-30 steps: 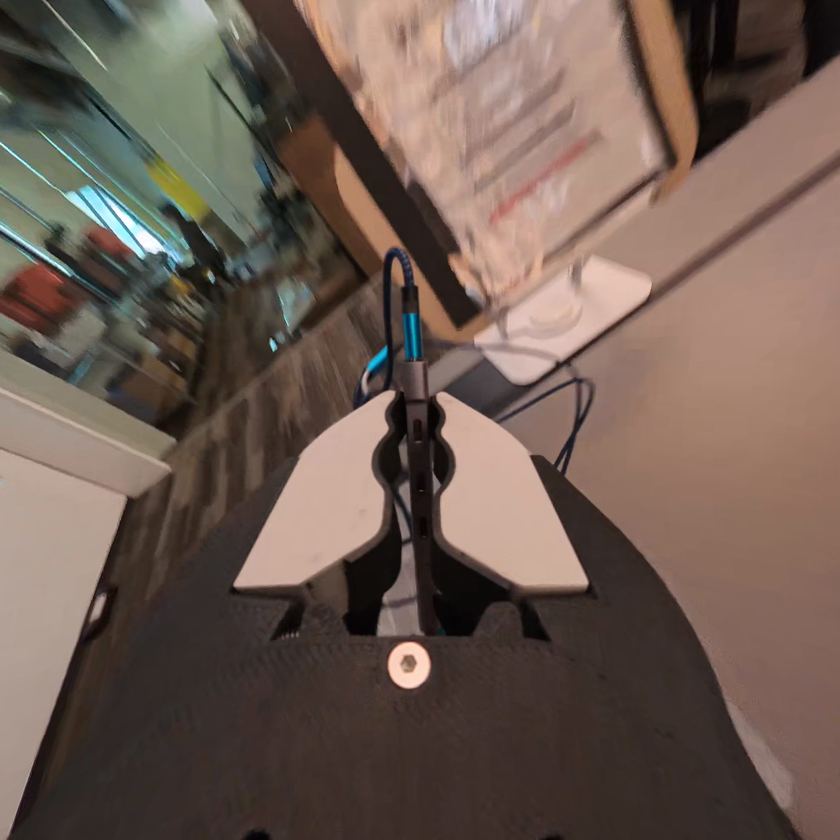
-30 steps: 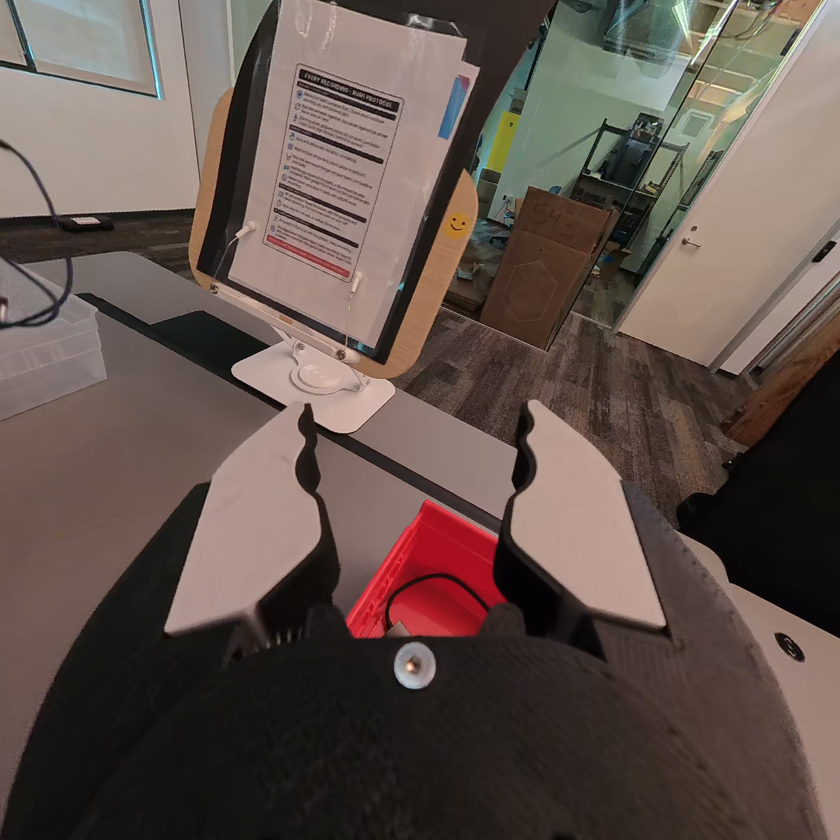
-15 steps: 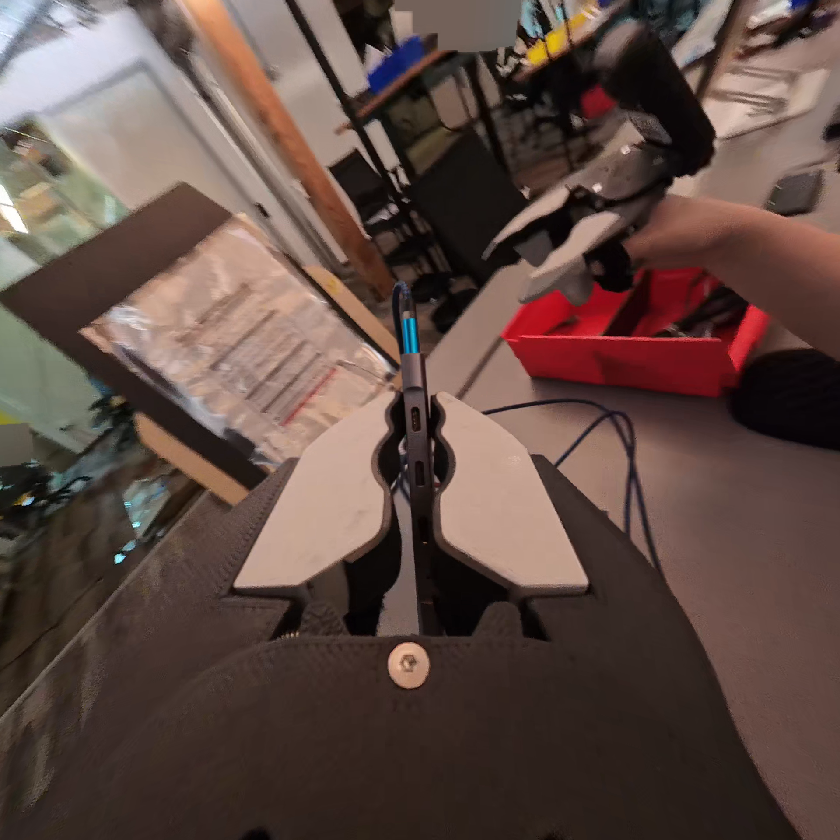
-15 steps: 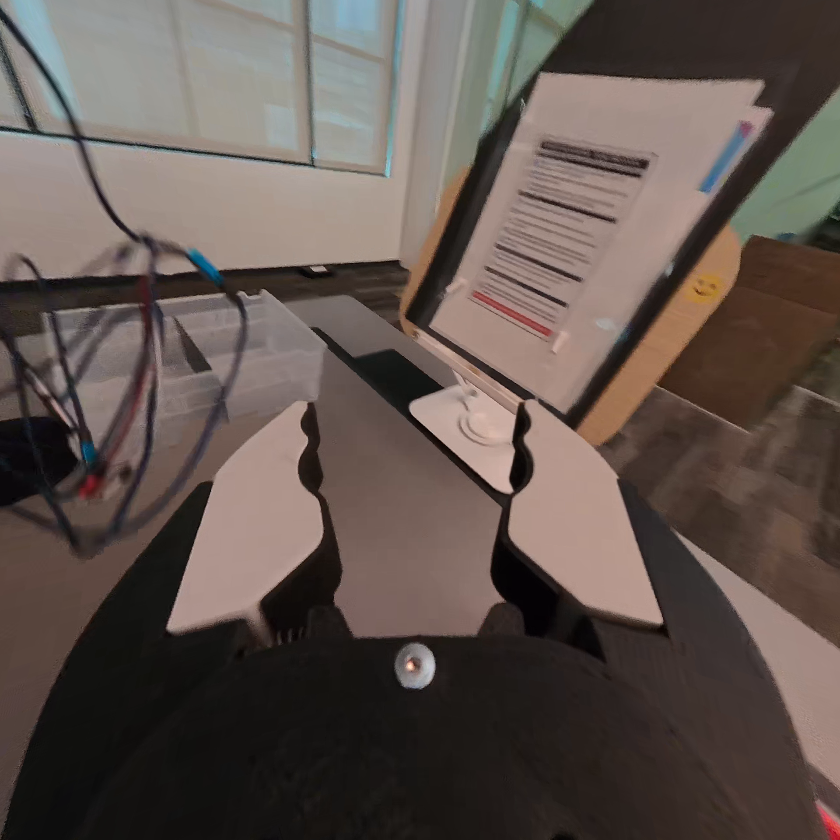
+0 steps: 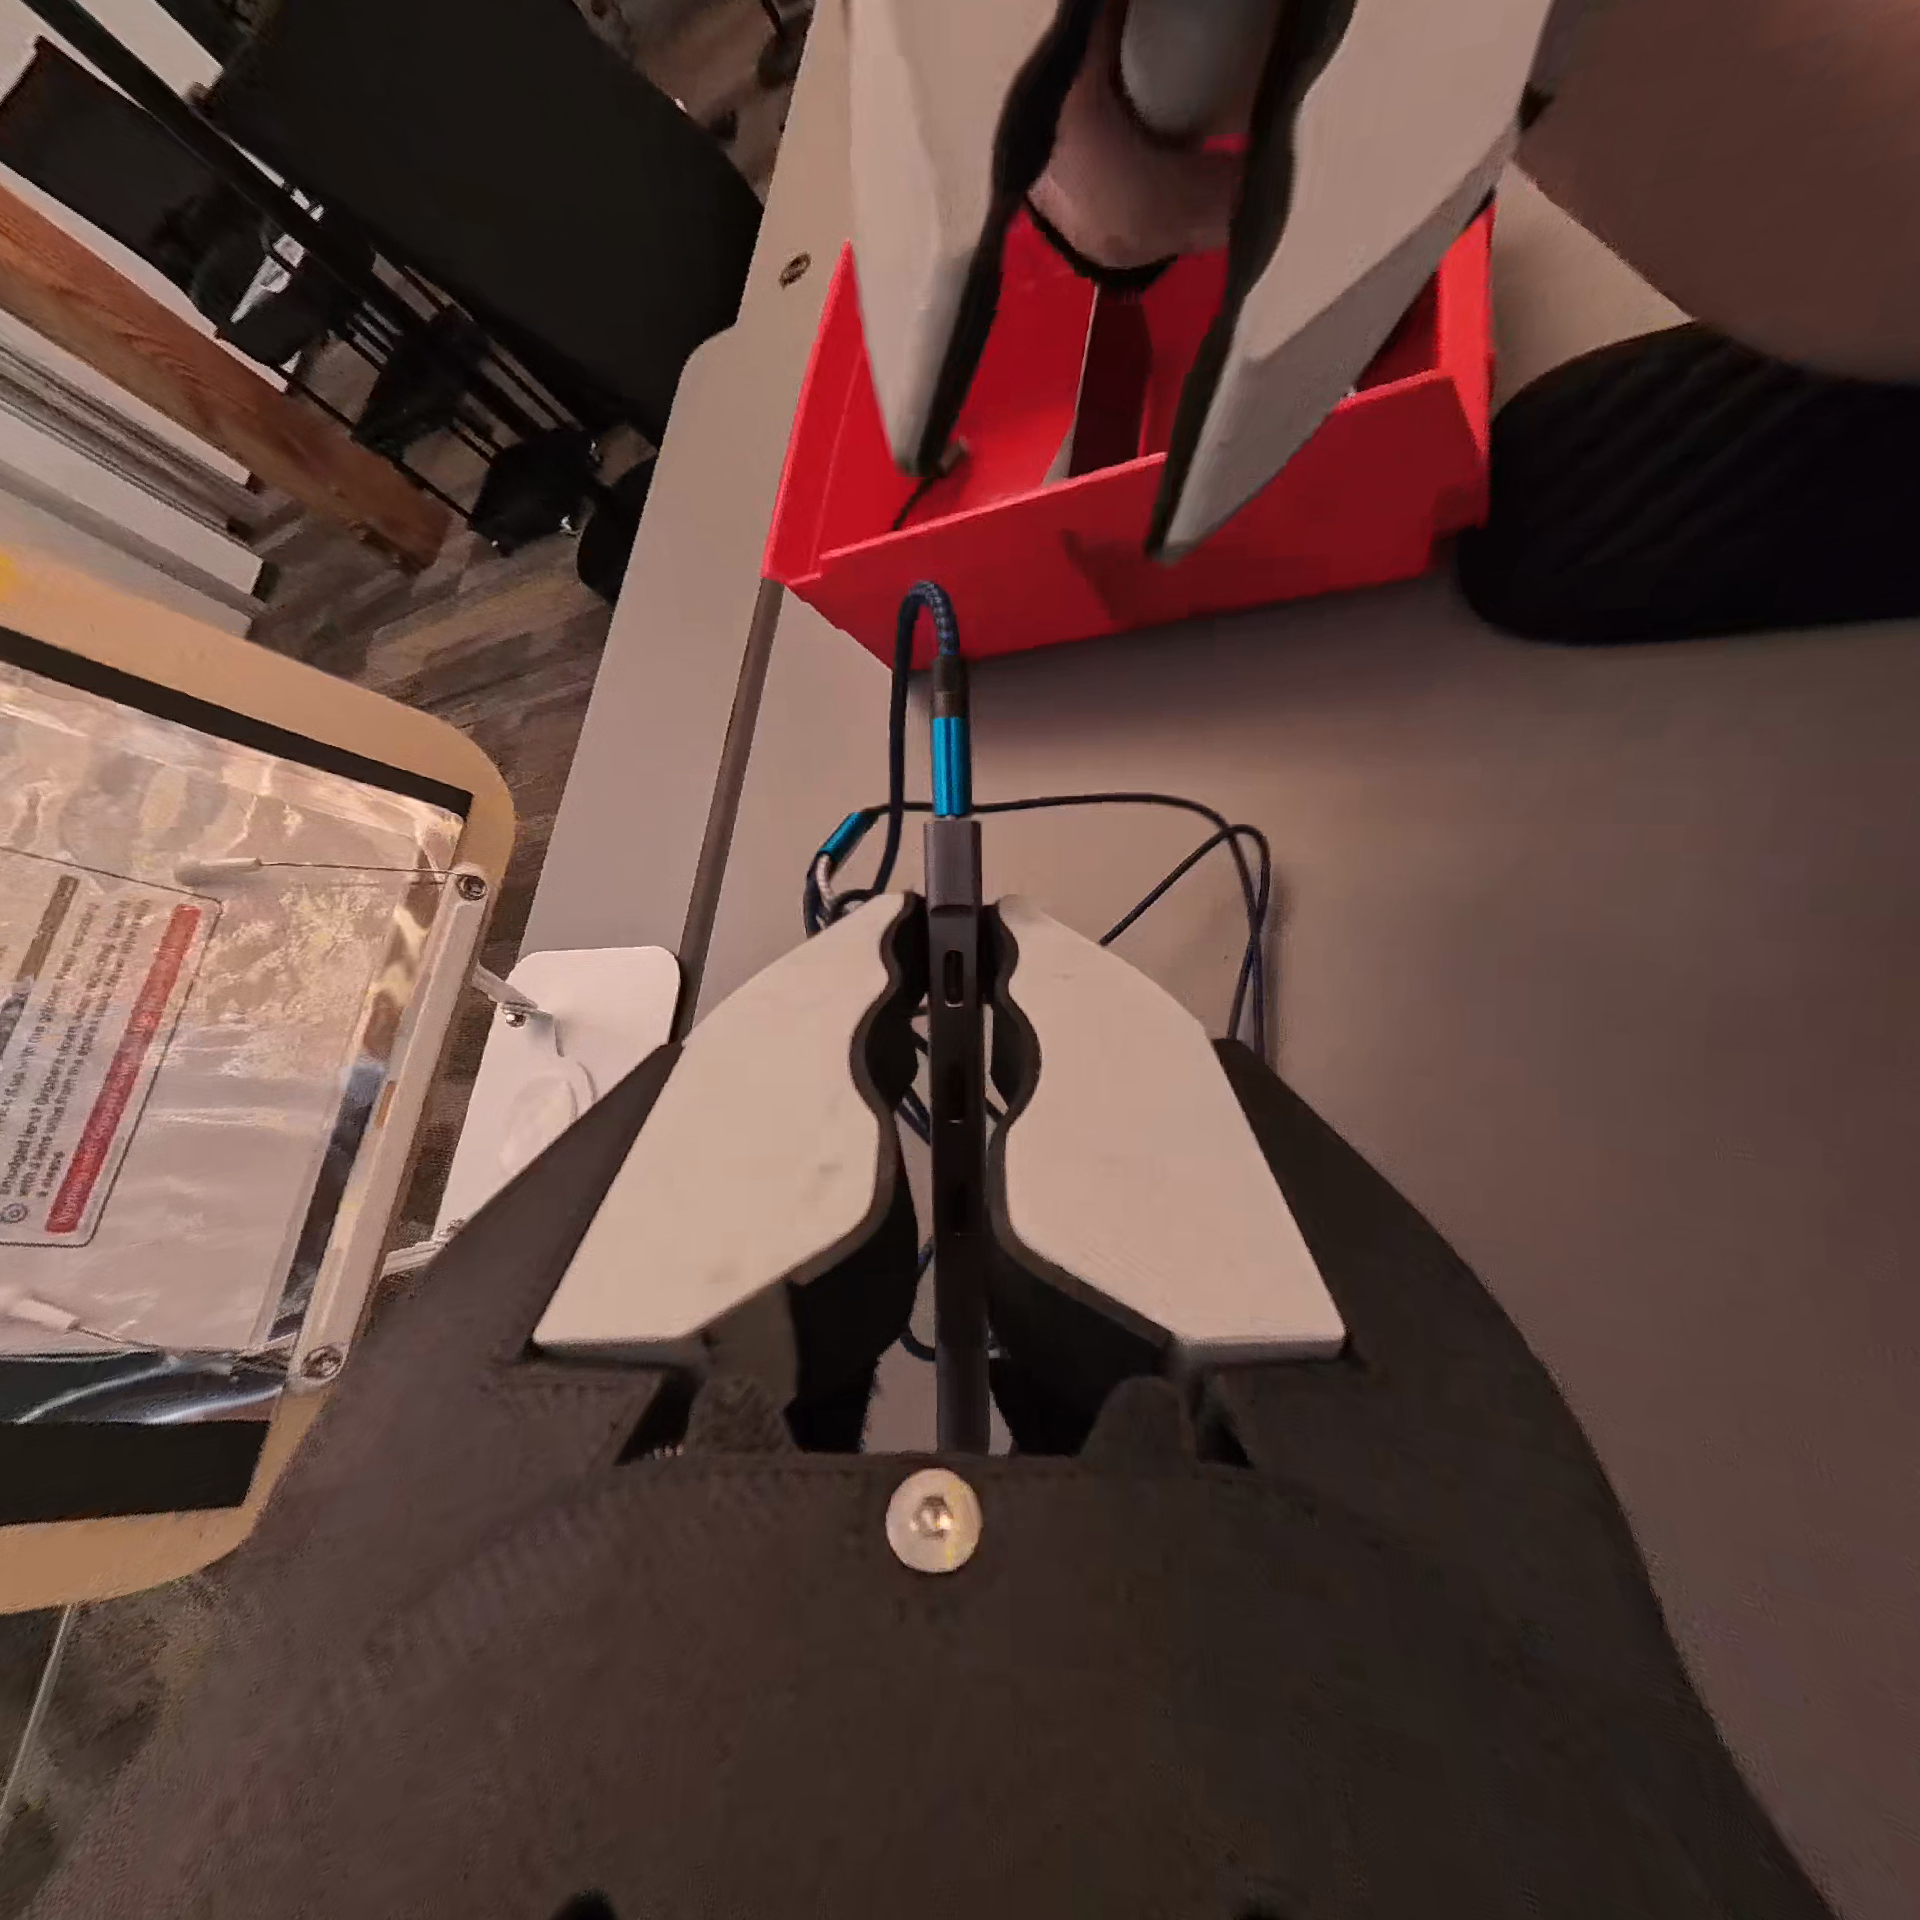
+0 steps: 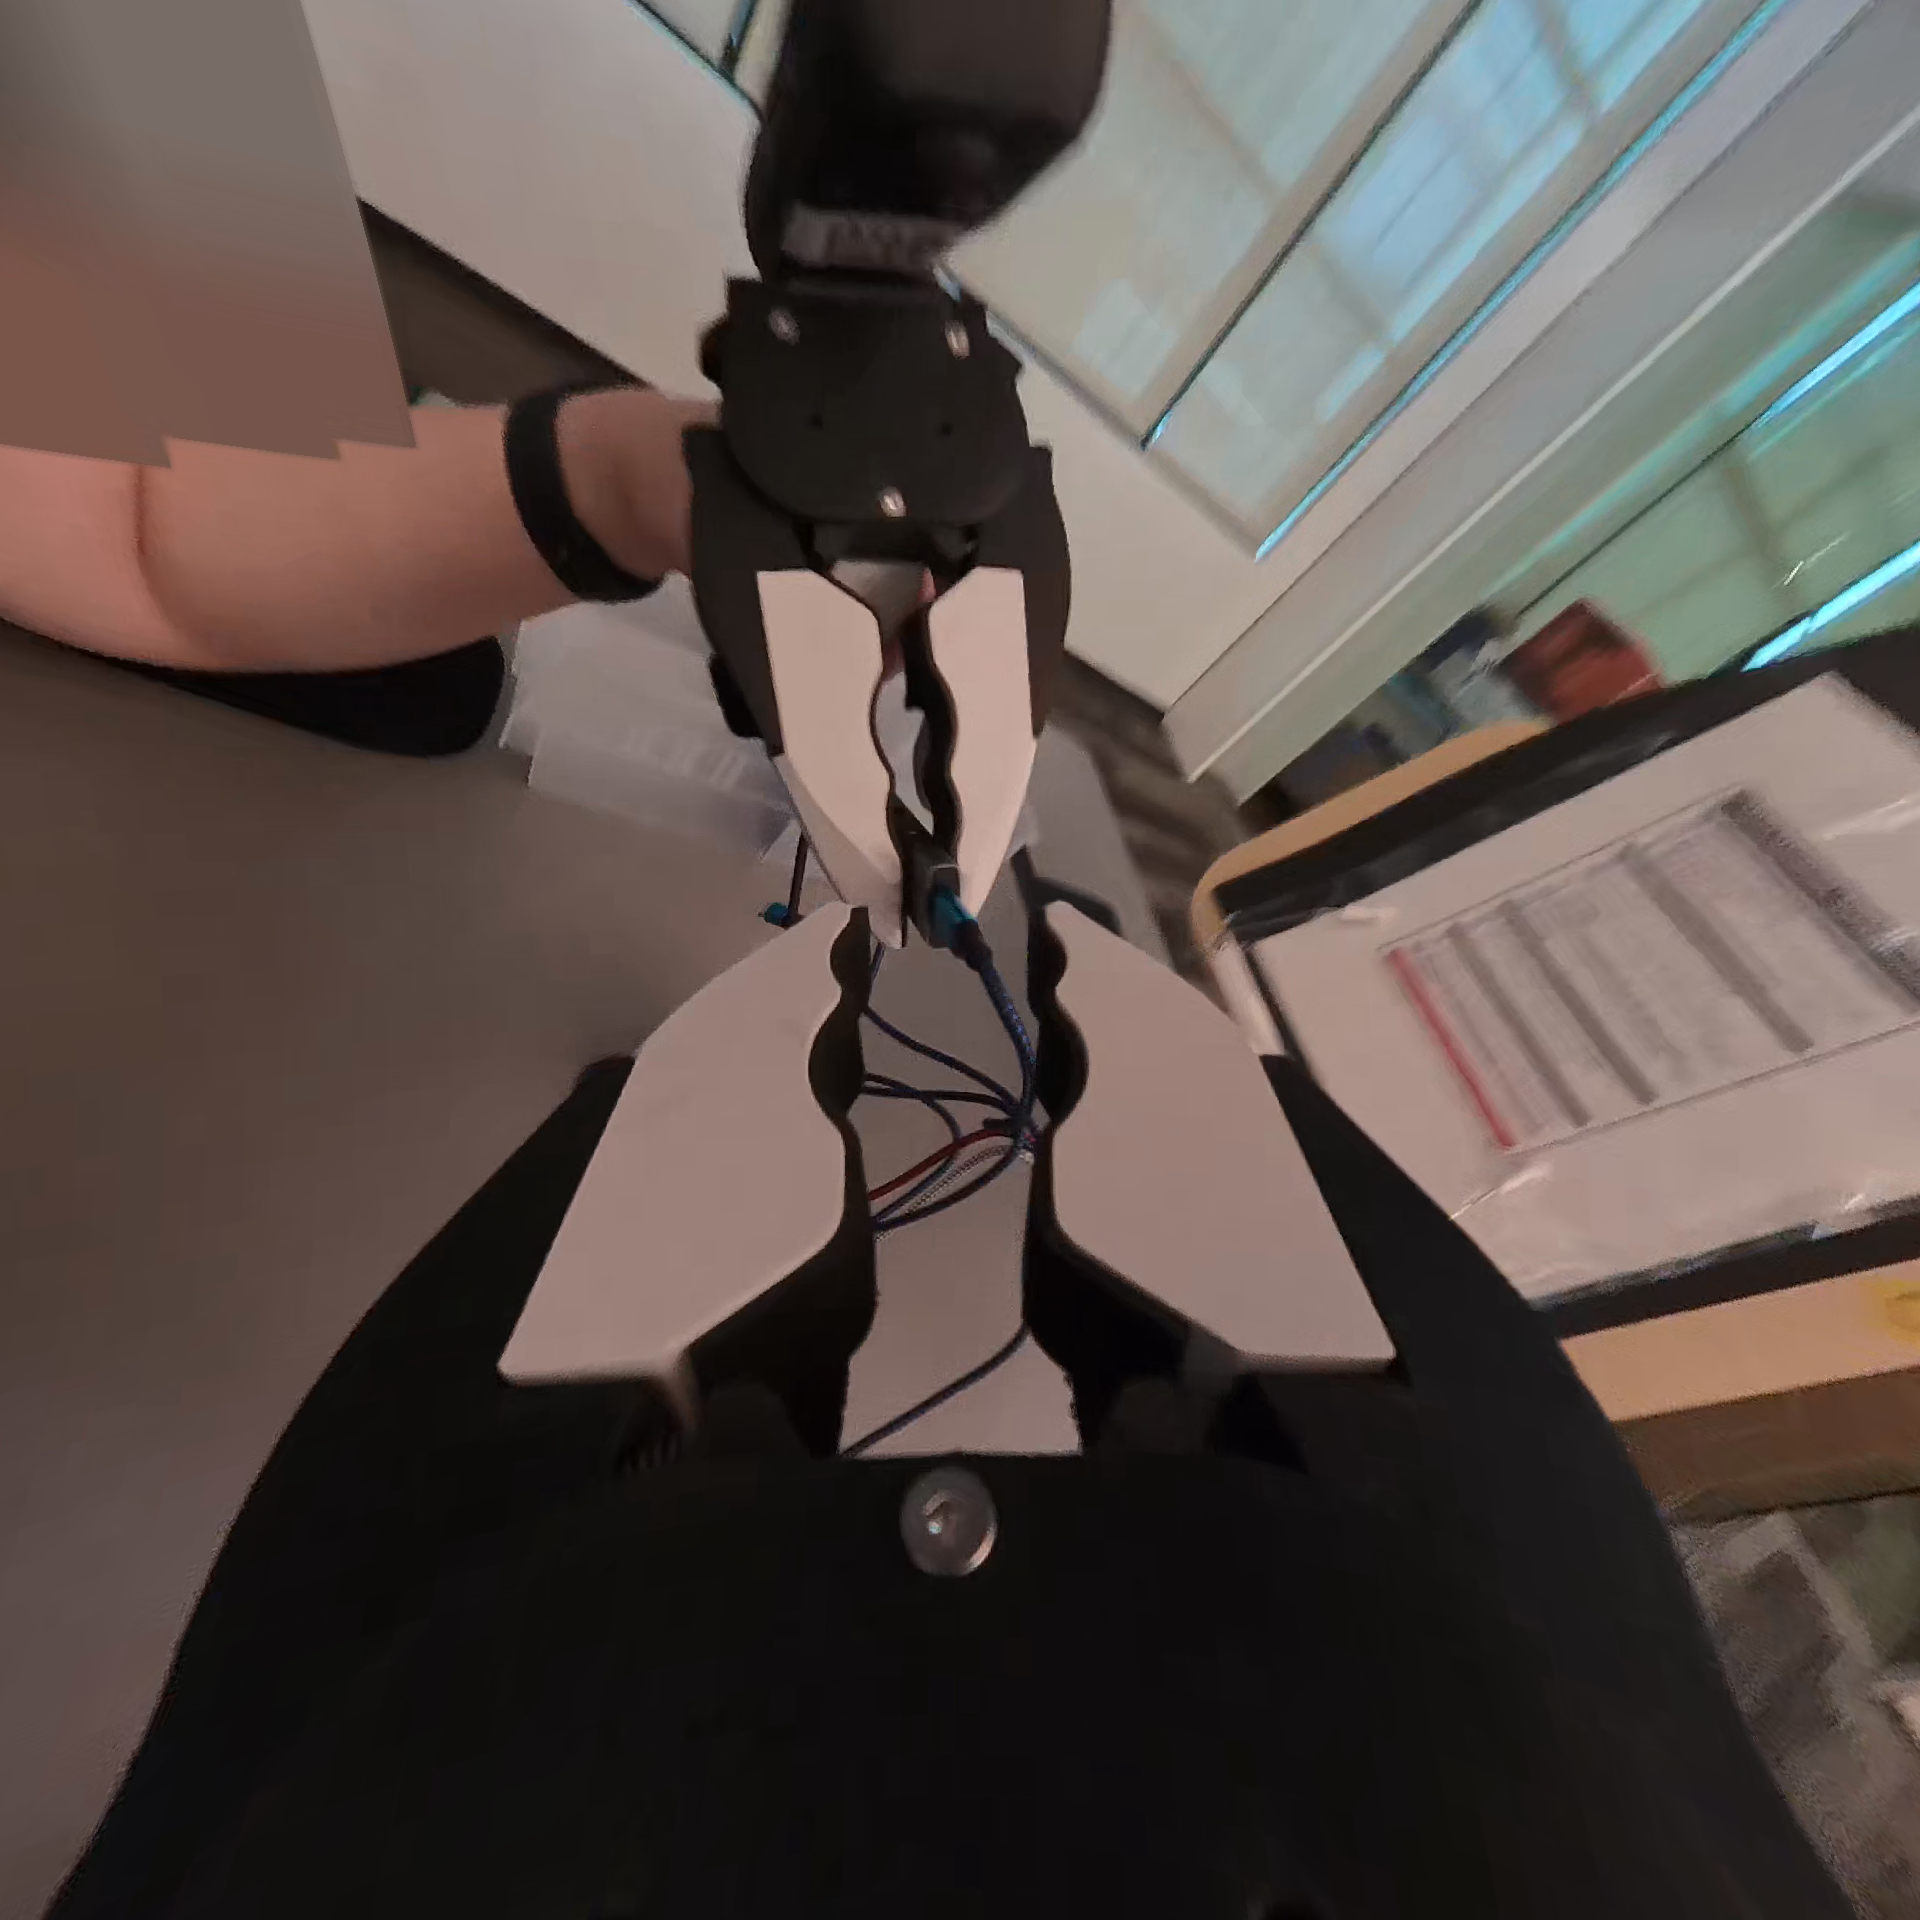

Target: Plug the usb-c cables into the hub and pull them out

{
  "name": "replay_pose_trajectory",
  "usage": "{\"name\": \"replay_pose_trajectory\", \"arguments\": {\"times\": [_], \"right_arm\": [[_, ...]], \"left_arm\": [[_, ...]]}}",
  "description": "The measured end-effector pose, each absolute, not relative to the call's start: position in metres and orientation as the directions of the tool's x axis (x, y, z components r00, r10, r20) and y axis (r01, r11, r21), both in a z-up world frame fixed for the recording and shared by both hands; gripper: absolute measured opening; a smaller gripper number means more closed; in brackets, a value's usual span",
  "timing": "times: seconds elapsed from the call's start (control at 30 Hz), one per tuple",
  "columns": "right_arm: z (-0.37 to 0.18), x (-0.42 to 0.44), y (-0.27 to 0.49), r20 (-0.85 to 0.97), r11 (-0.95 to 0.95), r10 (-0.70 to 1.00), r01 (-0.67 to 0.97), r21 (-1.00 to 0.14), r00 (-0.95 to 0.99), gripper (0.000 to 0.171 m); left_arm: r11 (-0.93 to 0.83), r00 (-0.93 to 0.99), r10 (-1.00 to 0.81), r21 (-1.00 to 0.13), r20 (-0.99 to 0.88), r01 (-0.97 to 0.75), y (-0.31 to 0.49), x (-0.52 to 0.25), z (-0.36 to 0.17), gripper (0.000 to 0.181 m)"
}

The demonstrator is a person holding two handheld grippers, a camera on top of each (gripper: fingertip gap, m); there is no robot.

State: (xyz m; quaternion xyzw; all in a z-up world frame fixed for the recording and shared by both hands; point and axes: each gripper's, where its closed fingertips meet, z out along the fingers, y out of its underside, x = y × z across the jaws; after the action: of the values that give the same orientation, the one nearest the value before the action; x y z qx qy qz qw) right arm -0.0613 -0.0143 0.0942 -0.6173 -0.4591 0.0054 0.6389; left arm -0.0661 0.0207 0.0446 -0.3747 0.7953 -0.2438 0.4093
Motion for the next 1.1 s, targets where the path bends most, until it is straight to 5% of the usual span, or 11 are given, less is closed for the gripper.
{"name": "replay_pose_trajectory", "arguments": {"times": [0.03, 0.43, 1.1], "right_arm": [[0.09, -0.06, -0.011, 0.562, 0.214, 0.586, 0.557, -0.803, 0.585, 0.03], [0.057, -0.067, 0.002, 0.429, 0.057, 0.703, 0.557, -0.829, 0.566, 0.007], [0.063, -0.056, -0.011, 0.335, 0.007, 0.764, 0.512, -0.859, 0.552, 0.008]], "left_arm": [[0.603, -0.391, -0.793, -0.691, -0.467, -0.398, 0.019, -0.065, 0.042, 0.008], [0.652, -0.429, -0.753, -0.653, -0.499, -0.385, 0.005, -0.06, 0.033, 0.009], [0.62, -0.456, -0.77, -0.69, -0.446, -0.373, 0.0, -0.068, 0.045, 0.01]]}}
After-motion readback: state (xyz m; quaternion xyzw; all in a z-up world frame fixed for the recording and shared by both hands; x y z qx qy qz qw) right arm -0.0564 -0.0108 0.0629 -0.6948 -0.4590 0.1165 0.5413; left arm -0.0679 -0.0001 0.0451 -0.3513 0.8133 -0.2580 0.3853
